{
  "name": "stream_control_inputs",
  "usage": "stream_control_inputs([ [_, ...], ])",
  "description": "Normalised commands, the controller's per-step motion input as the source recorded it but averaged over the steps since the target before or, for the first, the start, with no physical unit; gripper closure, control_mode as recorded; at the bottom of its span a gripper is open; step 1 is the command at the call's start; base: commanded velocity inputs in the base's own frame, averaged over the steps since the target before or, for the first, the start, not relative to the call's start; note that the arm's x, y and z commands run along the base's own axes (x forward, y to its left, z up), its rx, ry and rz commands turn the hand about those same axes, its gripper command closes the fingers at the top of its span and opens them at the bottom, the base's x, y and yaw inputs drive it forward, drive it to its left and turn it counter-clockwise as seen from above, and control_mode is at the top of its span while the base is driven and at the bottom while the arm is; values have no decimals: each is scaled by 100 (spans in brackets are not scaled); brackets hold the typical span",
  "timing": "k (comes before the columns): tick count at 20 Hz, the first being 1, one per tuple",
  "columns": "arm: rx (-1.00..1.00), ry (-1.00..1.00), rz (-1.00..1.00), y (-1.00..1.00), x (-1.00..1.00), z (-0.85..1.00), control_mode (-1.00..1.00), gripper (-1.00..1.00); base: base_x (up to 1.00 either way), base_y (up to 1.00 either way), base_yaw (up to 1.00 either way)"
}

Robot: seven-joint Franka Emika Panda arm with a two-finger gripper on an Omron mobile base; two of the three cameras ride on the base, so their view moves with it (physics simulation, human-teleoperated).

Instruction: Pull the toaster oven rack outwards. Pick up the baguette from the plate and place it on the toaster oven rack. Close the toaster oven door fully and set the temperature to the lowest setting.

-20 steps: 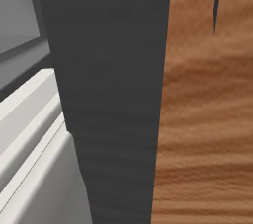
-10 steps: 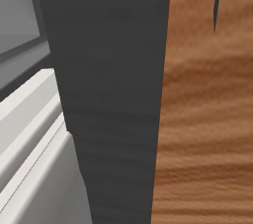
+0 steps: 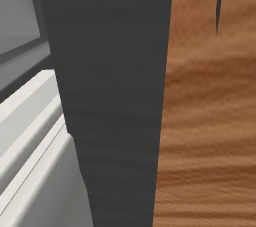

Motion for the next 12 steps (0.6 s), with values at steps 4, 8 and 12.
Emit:
stream_control_inputs([
  [4,-11,-12,0,5,1,-39,-100,-100,0,0,0],
  [8,-7,-14,0,0,5,-42,-100,-100,0,0,0],
  [12,-3,-20,0,0,13,-20,-100,-100,0,0,0],
])
